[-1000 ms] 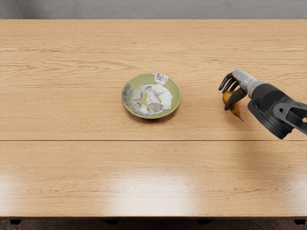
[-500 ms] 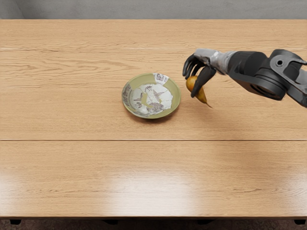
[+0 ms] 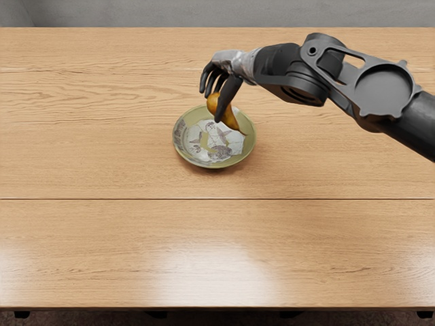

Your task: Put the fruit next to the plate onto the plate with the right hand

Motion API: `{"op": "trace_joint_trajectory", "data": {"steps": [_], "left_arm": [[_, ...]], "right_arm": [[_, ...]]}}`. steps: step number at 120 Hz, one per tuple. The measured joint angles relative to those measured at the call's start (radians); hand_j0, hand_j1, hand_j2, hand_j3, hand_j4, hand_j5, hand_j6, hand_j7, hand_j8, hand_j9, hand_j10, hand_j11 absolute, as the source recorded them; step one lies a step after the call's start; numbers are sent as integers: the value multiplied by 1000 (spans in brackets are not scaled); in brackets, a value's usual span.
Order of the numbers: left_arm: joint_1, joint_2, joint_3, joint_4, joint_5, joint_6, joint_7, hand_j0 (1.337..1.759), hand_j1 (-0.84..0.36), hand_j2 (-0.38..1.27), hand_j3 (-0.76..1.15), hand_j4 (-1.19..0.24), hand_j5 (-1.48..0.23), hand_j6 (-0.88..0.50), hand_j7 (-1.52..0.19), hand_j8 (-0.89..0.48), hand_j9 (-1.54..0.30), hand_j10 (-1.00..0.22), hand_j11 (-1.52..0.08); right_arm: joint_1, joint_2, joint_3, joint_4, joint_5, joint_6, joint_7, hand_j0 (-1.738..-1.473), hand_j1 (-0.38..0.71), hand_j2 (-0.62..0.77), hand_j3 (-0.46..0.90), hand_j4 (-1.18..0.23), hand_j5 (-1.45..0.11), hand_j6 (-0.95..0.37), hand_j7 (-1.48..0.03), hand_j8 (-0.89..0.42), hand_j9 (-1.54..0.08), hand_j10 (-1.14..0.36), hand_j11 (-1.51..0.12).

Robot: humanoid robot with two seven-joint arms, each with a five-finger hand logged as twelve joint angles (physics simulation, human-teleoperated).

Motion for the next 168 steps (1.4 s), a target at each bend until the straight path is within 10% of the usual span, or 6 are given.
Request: {"op": "trace_joint_trajectory", "data": {"steps": [76,168], "left_arm": [[1,0,0,0,0,0,0,1658,349,0,0,0,0,0,0,0,0,0,0],[0,0,0,1,0,0,0,1658,349,0,0,0,0,0,0,0,0,0,0]], "right_arm": [[55,145,-146,-408,-3,-4,0,-1658,237,477,1,-842,-1168,-655,-1118,-517,-1120,-632,-1116],[111,146,-231,-323,7,53,0,-1657,292,571,0,-847,-1157,-637,-1119,-503,-1101,-616,-1093]]}}
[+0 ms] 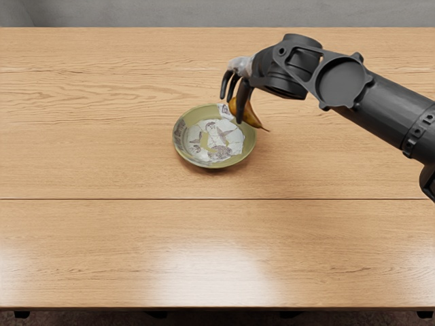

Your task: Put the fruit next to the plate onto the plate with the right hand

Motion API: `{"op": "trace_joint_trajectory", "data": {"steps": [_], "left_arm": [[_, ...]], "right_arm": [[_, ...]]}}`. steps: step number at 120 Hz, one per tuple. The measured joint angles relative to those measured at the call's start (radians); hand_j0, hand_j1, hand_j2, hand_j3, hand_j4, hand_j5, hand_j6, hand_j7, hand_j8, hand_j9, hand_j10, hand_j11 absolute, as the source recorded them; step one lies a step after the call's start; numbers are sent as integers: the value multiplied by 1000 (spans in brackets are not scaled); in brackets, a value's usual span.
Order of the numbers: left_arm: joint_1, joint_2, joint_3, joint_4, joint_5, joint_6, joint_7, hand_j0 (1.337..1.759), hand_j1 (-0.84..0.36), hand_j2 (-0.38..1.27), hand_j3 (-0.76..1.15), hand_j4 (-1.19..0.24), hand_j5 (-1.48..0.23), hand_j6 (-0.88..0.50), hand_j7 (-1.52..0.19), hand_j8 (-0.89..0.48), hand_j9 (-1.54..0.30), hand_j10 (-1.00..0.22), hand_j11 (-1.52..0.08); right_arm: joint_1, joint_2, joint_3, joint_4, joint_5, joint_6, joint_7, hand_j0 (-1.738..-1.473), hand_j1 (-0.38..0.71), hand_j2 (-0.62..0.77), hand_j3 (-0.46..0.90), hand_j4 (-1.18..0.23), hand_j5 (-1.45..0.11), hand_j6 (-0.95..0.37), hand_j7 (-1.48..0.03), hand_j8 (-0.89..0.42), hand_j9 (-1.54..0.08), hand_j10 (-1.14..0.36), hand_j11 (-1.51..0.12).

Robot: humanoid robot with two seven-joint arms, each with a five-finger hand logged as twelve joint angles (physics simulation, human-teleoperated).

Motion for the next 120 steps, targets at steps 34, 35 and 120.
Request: {"op": "trace_joint_trajectory", "data": {"steps": [34,35,120], "left_arm": [[1,0,0,0,0,0,0,1658,349,0,0,0,0,0,0,0,0,0,0],[1,0,0,0,0,0,0,1658,349,0,0,0,0,0,0,0,0,0,0],[1,0,0,-1,0,0,0,1658,349,0,0,0,0,0,0,0,0,0,0]], "right_arm": [[-25,0,-1,54,6,-25,42,-1657,62,321,0,-528,-716,-423,-695,-344,-685,-409,-680],[-27,0,-1,54,6,-26,45,-1658,47,308,0,-508,-689,-408,-669,-332,-659,-394,-655],[-286,-578,226,496,395,328,91,-1658,-301,4,0,-47,-61,-45,-60,-42,-60,-43,-60]]}}
